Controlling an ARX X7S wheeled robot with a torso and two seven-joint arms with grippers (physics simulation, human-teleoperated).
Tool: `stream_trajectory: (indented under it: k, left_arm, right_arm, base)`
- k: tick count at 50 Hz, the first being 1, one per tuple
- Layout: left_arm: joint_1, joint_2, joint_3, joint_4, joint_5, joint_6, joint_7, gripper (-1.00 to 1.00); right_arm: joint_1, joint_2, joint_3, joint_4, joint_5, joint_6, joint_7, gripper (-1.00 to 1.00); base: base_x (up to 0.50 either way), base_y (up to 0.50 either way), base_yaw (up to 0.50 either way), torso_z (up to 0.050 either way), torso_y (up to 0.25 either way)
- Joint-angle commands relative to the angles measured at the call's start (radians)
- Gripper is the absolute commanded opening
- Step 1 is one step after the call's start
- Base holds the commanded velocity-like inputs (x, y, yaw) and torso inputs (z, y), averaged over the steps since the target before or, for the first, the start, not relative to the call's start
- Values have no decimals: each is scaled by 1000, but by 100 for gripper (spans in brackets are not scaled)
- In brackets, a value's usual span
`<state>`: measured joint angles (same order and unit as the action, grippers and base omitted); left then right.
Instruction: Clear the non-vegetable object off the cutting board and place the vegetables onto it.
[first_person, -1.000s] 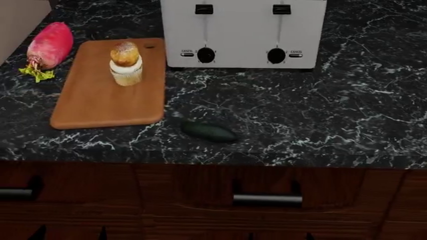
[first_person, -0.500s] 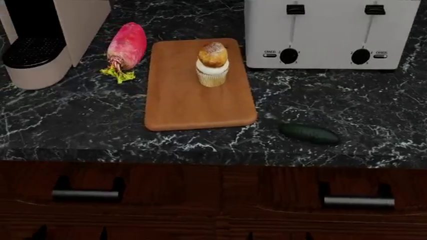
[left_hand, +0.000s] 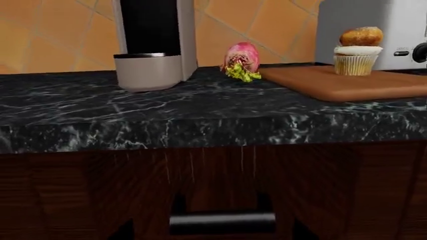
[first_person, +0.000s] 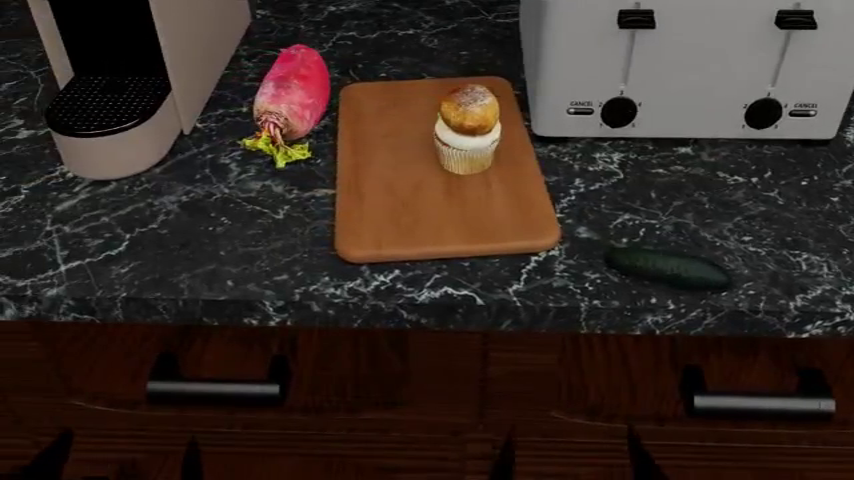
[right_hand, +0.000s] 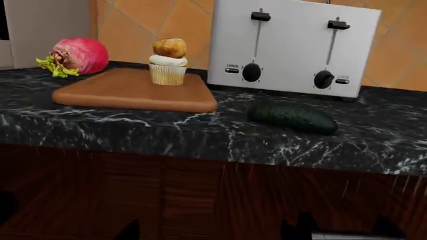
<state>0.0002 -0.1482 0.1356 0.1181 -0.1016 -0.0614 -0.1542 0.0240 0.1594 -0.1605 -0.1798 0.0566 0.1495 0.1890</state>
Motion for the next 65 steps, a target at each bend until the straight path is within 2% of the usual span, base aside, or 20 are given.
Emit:
stream_trajectory:
  k: [1, 5, 9, 10, 16, 24, 28, 34, 41, 46, 54, 65]
  left_arm:
    - [-43, -63, -36, 169, -17, -141, -17, 100]
    - [-104, -96, -77, 275, -63, -322, -24, 100]
    - [-150, -125, -112, 333, -114, -398, -7, 100]
    - [-174, -146, -115, 348, -158, -459, 28, 100]
    - [-285, -194, -137, 432, -194, -596, 27, 100]
    - [-435, -226, -175, 412, -257, -701, 56, 100]
    - [-524, -221, -243, 399, -369, -831, 78, 100]
    - [-655, -259, -262, 347, -420, -987, 69, 100]
    - [-750, -265, -269, 299, -453, -1062, 71, 100]
    - [-841, -252, -264, 199, -470, -1093, 86, 100]
    - [-936, -265, -268, 140, -498, -1157, 96, 100]
    - [-931, -275, -284, 156, -515, -1175, 93, 100]
  right_arm:
    - [85, 46, 12, -209, -31, 274, 30, 100]
    - [144, 72, 42, -331, -8, 443, 16, 100]
    - [195, 100, 35, -352, -28, 511, 14, 100]
    - [218, 107, 43, -368, -23, 539, 8, 100]
    - [351, 148, 27, -420, -35, 677, -18, 100]
    - [556, 139, 44, -393, 7, 872, -58, 100]
    - [660, 146, 40, -373, 26, 949, -88, 100]
    - [804, 135, 43, -305, 56, 1042, -121, 100]
    - [912, 144, 37, -196, 74, 1077, -156, 100]
    - [999, 150, 19, -114, 74, 1077, -171, 100]
    - [1056, 148, 16, -22, 73, 1055, -176, 100]
    - [1034, 150, 28, -32, 85, 1063, -179, 100]
  base:
    - [0, 0, 0, 0, 0]
    - [0, 0, 0, 0, 0]
    - [0, 0, 0, 0, 0]
    - [0, 0, 0, 0, 0]
    - [0, 0, 0, 0, 0]
    - [0, 0, 0, 0, 0]
    - [0, 0, 0, 0, 0]
    - [0, 0, 0, 0, 0]
    - [0, 0, 0, 0, 0]
    - [0, 0, 0, 0, 0]
    - [41, 0, 0, 0, 0]
    - [498, -9, 0, 0, 0]
